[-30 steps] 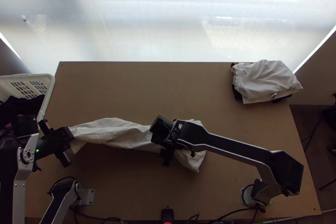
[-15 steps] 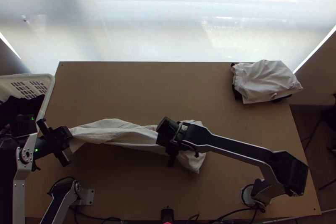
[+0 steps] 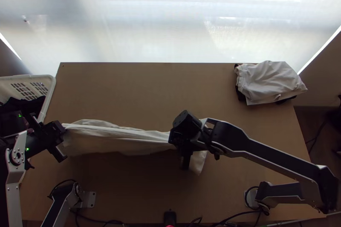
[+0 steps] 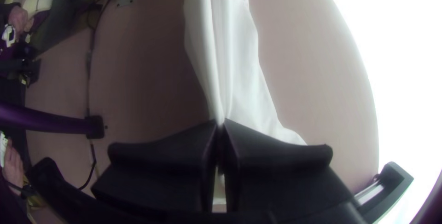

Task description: Fold the t-shirt

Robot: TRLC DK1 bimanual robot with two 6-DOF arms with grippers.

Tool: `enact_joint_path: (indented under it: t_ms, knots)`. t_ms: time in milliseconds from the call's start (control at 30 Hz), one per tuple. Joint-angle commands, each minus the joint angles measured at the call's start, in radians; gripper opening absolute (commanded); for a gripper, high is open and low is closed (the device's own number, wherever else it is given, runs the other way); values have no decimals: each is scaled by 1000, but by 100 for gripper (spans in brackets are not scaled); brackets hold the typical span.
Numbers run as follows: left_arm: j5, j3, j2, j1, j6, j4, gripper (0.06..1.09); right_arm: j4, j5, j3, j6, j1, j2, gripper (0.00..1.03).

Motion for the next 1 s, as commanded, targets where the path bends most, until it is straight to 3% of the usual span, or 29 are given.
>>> enact_joint_path:
  t_ms: [0, 33, 133, 300, 367, 667, 967]
  knots:
    - [14, 50, 4, 0, -23, -33, 10, -109, -24, -28, 7, 26, -91, 3]
    - [14, 48, 1, -1, -23, -36, 10, -109, -35, -69, 7, 27, -94, 4]
    - [16, 34, -4, -17, -25, -39, 10, -95, -46, -189, 32, 26, -92, 25]
    - [16, 27, -10, -53, -45, -47, 10, -94, -72, -273, 62, 49, -62, 69]
    - [16, 23, -12, -56, -45, -48, 10, -97, -70, -261, 65, 47, -62, 77]
    - [14, 13, -26, -59, -45, -52, 10, -121, -70, 3, 74, -48, 21, 77]
    - [10, 16, -30, -29, -42, -45, 10, -3, -70, 70, 107, 26, 224, 77]
